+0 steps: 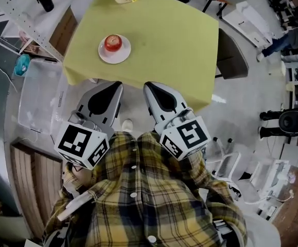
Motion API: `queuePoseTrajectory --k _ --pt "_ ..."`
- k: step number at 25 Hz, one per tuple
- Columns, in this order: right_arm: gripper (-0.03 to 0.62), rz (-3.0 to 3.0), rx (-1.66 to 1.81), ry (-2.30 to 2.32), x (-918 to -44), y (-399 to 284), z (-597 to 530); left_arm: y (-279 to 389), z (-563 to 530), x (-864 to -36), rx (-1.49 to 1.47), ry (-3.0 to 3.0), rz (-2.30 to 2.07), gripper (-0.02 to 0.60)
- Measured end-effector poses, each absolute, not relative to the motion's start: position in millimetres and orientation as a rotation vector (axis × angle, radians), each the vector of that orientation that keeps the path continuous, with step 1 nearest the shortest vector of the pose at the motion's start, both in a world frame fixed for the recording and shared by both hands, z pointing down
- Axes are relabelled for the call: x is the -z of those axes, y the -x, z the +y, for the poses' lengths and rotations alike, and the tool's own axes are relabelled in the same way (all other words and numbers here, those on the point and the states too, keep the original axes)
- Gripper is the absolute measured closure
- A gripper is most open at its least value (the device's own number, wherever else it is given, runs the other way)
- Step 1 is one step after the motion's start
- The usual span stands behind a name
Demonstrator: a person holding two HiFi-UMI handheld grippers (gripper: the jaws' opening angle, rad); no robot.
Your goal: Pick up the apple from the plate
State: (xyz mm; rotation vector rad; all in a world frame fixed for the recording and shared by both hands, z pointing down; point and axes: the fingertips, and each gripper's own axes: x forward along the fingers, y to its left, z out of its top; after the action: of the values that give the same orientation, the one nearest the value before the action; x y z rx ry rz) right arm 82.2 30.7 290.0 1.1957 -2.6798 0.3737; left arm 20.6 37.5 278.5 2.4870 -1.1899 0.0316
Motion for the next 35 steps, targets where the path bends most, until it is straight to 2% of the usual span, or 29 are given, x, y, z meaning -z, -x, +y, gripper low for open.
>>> queuePoseTrajectory --k 19,28,35 --pt "0.597 -2.625 -0.398 -1.314 -291 -11 -132 43 -131 -279 -0.089 -2.56 -1.048 0.574" --pt "0.597 -2.577 -0.439 -1.372 -303 -1 -165 63 -164 -291 -0.131 -2.549 -1.007 0.574" --pt "0.597 -2.565 -0.453 -1.35 -305 -10 -175 55 -170 -297 -0.133 -2.519 -1.016 0.574"
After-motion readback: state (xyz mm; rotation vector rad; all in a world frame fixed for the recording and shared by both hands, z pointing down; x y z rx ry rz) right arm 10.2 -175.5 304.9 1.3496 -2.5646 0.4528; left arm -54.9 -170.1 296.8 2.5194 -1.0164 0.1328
